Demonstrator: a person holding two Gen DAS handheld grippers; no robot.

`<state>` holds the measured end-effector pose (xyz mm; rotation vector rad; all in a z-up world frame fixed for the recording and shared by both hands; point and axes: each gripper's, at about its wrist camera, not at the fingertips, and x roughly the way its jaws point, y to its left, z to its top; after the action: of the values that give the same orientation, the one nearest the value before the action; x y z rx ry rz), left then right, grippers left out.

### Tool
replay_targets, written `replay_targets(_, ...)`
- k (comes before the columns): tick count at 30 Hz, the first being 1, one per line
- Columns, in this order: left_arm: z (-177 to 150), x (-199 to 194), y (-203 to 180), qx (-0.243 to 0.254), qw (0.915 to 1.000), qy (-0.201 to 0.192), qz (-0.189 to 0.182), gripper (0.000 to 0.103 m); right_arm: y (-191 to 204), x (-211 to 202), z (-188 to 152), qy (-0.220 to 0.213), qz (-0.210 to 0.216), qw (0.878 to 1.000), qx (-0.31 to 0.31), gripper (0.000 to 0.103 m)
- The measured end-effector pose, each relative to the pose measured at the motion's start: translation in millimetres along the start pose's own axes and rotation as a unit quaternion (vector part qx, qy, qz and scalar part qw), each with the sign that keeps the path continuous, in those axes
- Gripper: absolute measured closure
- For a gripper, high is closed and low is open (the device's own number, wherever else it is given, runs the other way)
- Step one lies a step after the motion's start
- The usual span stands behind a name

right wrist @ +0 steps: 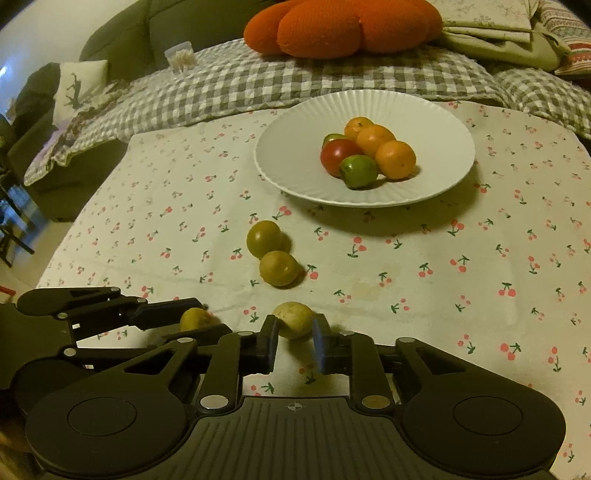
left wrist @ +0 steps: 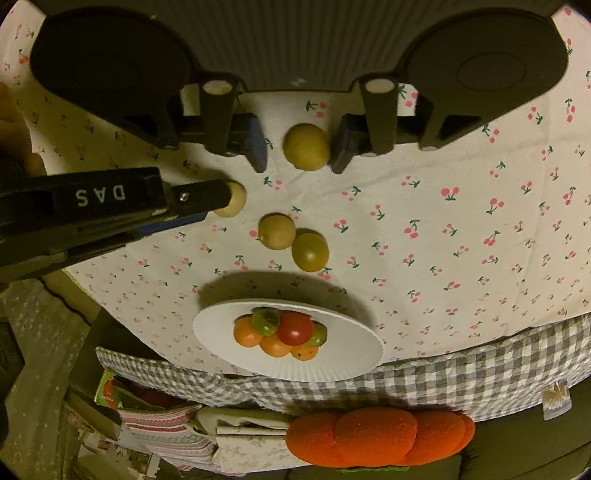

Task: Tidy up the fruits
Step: 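Grasp a yellow-green fruit with the right gripper while the left grasps another, then lift the held yellow-green fruits with both grippers toward the white plate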

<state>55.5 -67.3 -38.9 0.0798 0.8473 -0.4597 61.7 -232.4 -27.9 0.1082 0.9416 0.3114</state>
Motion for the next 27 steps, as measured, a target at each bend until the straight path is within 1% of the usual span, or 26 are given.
replay_targets(2,-0.8,-0.1,-1.1,0.006,1.0000,-0.001,0.002,0.065,0.4,1.8,-0.6,0.003,0.004,1.000,0.002,0.080)
replay_targets(5,-1.5,-0.2,-1.5,0.015,0.9999,0.000,0.007,0.070,3.3,3.4,-1.6,0.000,0.002,1.000,-0.008,0.080)
replay_targets(8,-1.4,-0.3,2.5,0.011,0.9999,-0.001,0.009,0.078,4.1,1.3,0.0,-0.006,0.015,1.000,-0.005,0.080)
replay_targets(13,-2.0,-2.9,4.0,0.011,0.9999,-0.003,0.009,0.078,15.3,4.8,-1.1,-0.001,0.015,0.999,-0.034,0.080)
replay_targets(15,-2.8,-4.6,2.7,0.015,0.9998,-0.002,0.013,0.078,18.4,7.6,-2.6,0.005,0.014,0.999,-0.039,0.084)
replay_targets(17,-2.2,-6.2,4.7,0.010,0.9999,-0.003,0.011,0.078,20.3,7.3,-3.1,0.002,0.012,0.999,-0.044,0.085)
replay_targets(18,-1.7,-7.1,5.9,0.008,0.9999,-0.004,0.010,0.078,21.9,6.4,-3.0,-0.002,0.009,0.999,-0.051,0.088)
replay_targets(21,-0.8,-7.7,10.4,0.003,0.9999,-0.005,0.014,0.078,22.6,5.4,-2.6,-0.005,0.009,0.998,-0.055,0.088)
replay_targets(24,-1.6,-6.9,11.1,0.001,0.9999,-0.002,0.017,0.078,17.6,7.8,-1.8,-0.007,-0.004,0.999,-0.034,0.072)
replay_targets(25,-1.8,-6.9,10.2,0.004,0.9998,-0.002,0.018,0.078,15.9,8.4,-1.1,-0.008,0.000,1.000,-0.030,0.067)
replay_targets(27,-1.9,-7.3,8.8,0.007,0.9998,-0.002,0.019,0.078,15.8,9.5,0.3,-0.012,-0.004,0.999,-0.031,0.065)
